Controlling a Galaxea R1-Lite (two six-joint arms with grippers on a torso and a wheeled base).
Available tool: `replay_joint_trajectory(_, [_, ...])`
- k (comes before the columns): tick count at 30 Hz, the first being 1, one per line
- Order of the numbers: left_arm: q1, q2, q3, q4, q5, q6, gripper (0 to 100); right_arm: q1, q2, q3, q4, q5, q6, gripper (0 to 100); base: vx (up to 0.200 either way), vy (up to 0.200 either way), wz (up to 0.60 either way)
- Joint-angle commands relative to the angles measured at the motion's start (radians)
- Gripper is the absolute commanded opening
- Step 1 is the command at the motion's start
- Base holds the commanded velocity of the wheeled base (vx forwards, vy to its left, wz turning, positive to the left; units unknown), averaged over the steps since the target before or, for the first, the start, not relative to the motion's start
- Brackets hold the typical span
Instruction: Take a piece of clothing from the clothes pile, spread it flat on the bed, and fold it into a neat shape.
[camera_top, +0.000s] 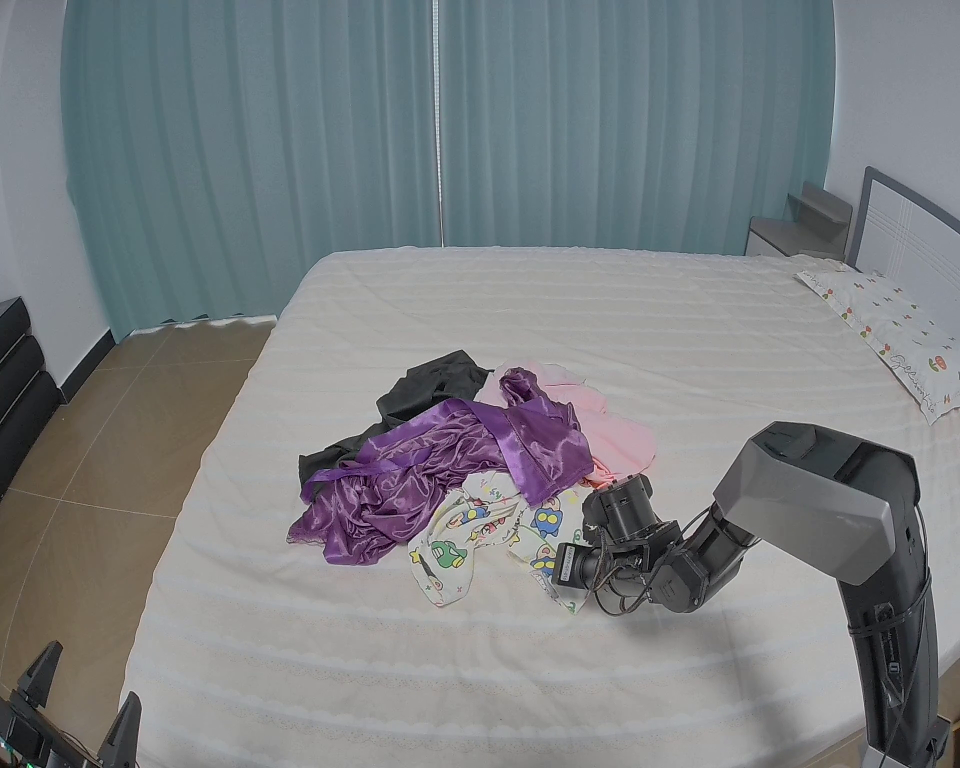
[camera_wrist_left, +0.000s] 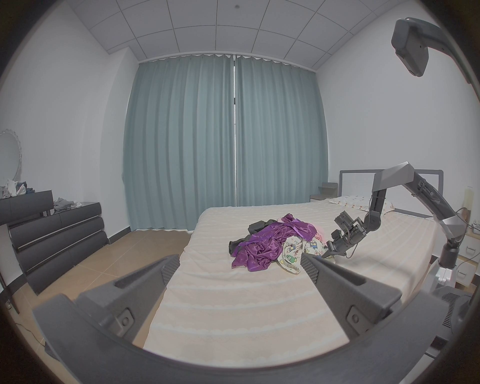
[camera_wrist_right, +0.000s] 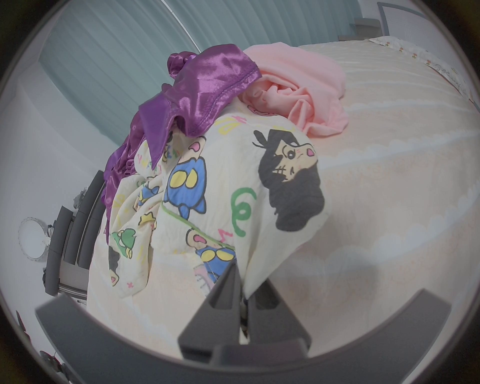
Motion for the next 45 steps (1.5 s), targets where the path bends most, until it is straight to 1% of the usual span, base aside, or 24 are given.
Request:
replay_joint_trajectory(1, [-0.001,-0.016,0.018,0.000,0.000,0.000,100,0.003,-0.119,0.105,-0.007,0.018,0.000,0,0.000,0.000,0.00])
replay_joint_trajectory(3, [0.000,-0.016,0.018,0.000,-0.001,0.000,100,0.005,-0.193,0.192,-0.046,0.045,0.009,0,0.000,0.000,0.00])
replay_joint_trajectory(7, [0.000,-0.016,0.018,0.000,0.000,0.000,100,0.008,-0.311,0.366,-0.179,0.104,0.021,0,0.000,0.000,0.00])
replay_joint_trajectory(9, [0.000,-0.016,0.018,0.000,0.000,0.000,100,0.023,-0.388,0.490,-0.291,0.139,0.021,0,0.000,0.000,0.00])
replay_joint_trajectory(10, [-0.001,-0.016,0.018,0.000,-0.001,0.000,100,0.026,-0.395,0.504,-0.304,0.142,0.021,0,0.000,0.000,0.00])
replay_joint_trajectory(11, [0.000,-0.016,0.018,0.000,0.000,0.000,100,0.042,-0.435,0.576,-0.374,0.148,0.023,0,0.000,0.000,0.00])
replay_joint_trajectory(13, [-0.001,-0.016,0.018,0.000,0.000,0.003,100,0.068,-0.472,0.653,-0.455,0.148,0.026,0,0.000,0.000,0.00])
replay_joint_trajectory(15, [-0.001,-0.016,0.018,0.000,-0.001,0.005,100,0.074,-0.481,0.669,-0.475,0.148,0.026,0,0.000,0.000,0.00])
replay_joint_trajectory(16, [-0.001,-0.016,0.018,0.000,-0.001,0.003,100,0.105,-0.535,0.758,-0.572,0.147,0.026,0,0.000,0.000,0.00])
replay_joint_trajectory(18, [-0.001,-0.016,0.018,0.000,-0.001,0.003,100,0.129,-0.589,0.826,-0.643,0.147,0.024,0,0.000,0.000,0.00])
replay_joint_trajectory(22, [-0.001,-0.016,0.018,-0.005,-0.001,0.012,100,0.166,-0.682,0.887,-0.705,0.147,0.026,0,0.000,0.000,0.00])
replay_joint_trajectory(27, [-0.001,-0.016,0.018,-0.011,-0.001,0.028,100,0.183,-0.820,0.904,-0.713,0.142,0.023,0,0.000,0.000,0.00])
replay_joint_trajectory(28, [-0.003,-0.002,-0.059,-0.045,-0.009,0.012,100,0.186,-0.877,0.896,-0.708,0.142,0.021,0,0.000,0.000,0.00])
replay_joint_trajectory(30, [-0.015,0.119,-0.300,-0.080,-0.015,-0.107,100,0.187,-0.949,0.886,-0.701,0.150,0.020,0,0.000,0.000,0.00])
replay_joint_trajectory(31, [-0.018,0.186,-0.375,-0.077,-0.037,-0.141,100,0.187,-0.980,0.864,-0.701,0.156,0.020,0,0.000,0.000,0.00])
replay_joint_trajectory(32, [-0.020,0.214,-0.401,-0.075,-0.069,-0.130,100,0.186,-0.997,0.846,-0.699,0.157,0.020,0,0.000,0.000,0.00])
replay_joint_trajectory(35, [-0.026,0.363,-0.413,-0.072,-0.307,-0.038,100,0.180,-1.058,0.771,-0.670,0.157,0.020,0,0.000,0.000,0.00])
replay_joint_trajectory(37, [-0.026,0.484,-0.403,-0.058,-0.446,-0.020,100,0.178,-1.099,0.711,-0.609,0.157,0.020,0,0.000,0.000,0.00])
replay_joint_trajectory(39, [-0.038,0.597,-0.401,-0.055,-0.535,-0.018,100,0.183,-1.138,0.653,-0.531,0.159,0.018,0,0.000,0.000,0.00])
replay_joint_trajectory(41, [-0.086,0.705,-0.398,-0.055,-0.587,-0.015,100,0.184,-1.164,0.599,-0.462,0.163,0.017,0,0.000,0.000,0.00])
replay_joint_trajectory(42, [-0.136,0.769,-0.393,-0.057,-0.593,-0.015,100,0.186,-1.175,0.568,-0.425,0.170,0.015,0,0.000,0.000,0.00])
replay_joint_trajectory(43, [-0.136,0.769,-0.393,-0.057,-0.593,-0.015,100,0.186,-1.175,0.568,-0.425,0.170,0.015,0,0.000,0.000,0.00])
replay_joint_trajectory(44, [-0.238,0.872,-0.378,-0.066,-0.578,-0.015,100,0.187,-1.184,0.542,-0.382,0.191,0.015,0,0.000,0.000,0.00])
replay_joint_trajectory(45, [-0.281,0.915,-0.367,-0.072,-0.566,-0.014,100,0.191,-1.182,0.538,-0.374,0.200,0.015,0,0.000,0.000,0.00])
